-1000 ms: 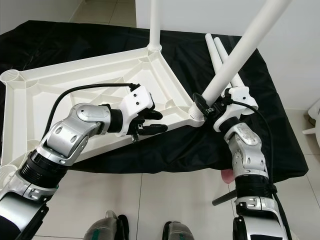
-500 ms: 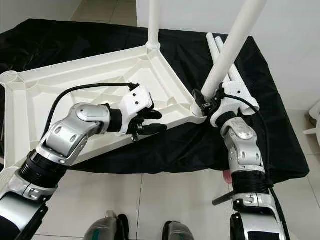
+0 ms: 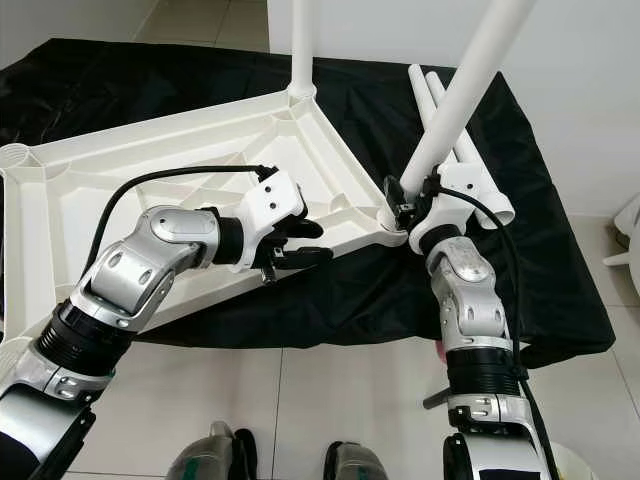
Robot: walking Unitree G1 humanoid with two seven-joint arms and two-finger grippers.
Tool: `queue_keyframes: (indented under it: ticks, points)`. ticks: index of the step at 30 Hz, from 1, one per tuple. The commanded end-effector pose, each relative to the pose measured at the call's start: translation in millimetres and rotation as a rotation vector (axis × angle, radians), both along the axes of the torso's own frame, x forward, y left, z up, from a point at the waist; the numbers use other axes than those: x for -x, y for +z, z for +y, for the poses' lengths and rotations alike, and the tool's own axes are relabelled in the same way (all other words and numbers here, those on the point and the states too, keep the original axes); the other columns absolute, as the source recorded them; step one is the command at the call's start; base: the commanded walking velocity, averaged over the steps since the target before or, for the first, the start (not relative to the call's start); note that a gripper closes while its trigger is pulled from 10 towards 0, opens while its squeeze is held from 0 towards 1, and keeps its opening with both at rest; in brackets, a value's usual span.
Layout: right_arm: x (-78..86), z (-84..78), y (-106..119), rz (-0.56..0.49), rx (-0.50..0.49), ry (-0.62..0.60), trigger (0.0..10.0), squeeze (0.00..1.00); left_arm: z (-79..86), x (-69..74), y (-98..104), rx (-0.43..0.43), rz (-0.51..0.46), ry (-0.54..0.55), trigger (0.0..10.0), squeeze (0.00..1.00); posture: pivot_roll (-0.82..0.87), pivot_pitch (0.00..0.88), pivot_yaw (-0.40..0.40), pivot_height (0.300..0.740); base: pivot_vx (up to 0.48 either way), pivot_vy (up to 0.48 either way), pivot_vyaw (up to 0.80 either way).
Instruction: Building children table
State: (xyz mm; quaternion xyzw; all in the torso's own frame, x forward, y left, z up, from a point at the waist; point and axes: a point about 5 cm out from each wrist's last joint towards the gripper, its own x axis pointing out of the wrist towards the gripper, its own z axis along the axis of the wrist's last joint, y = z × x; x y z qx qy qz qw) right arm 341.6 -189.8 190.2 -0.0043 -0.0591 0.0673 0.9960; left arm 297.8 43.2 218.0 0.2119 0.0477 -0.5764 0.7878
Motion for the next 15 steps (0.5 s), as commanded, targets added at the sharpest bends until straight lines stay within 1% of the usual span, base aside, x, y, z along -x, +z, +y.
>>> queue_keyframes:
  ticks: [1,3,5,8,10,15]
  points:
    - [0.7,-6.1,-24,0.13,-0.009,-0.051,10.0,0.0,1.3,1.2,0,0.002,-0.003,0.012,10.0,0.0,0.01,0.123,0.006,0.74,0.0,0.0,0.0]
    - [-1.1,-5.0,-24,0.143,-0.024,-0.067,10.0,0.0,1.2,1.2,0,0.001,-0.003,0.011,10.0,0.0,0.01,0.122,0.006,0.74,0.0,0.0,0.0]
    - [-4.6,-0.5,-22,0.165,-0.038,-0.077,10.0,0.0,1.2,1.3,0,0.001,-0.004,0.01,10.0,0.0,0.01,0.121,0.006,0.74,0.0,0.0,0.0]
    - [-6.4,1.2,-22,0.185,-0.036,-0.087,10.0,0.0,1.3,1.5,0,0.0,-0.004,0.009,10.0,0.0,0.01,0.121,0.006,0.74,0.0,0.0,0.0]
    - [-8.6,3.4,-24,0.23,-0.035,-0.093,10.0,0.0,1.0,1.7,0,0.0,-0.004,0.008,10.0,0.0,0.01,0.117,0.005,0.74,0.0,0.0,0.0]
    - [-10.7,3.5,-24,0.264,-0.025,-0.106,10.0,0.0,0.5,1.9,-1,-0.001,-0.004,0.007,10.0,0.0,0.01,0.115,0.003,0.74,0.0,0.0,0.0]
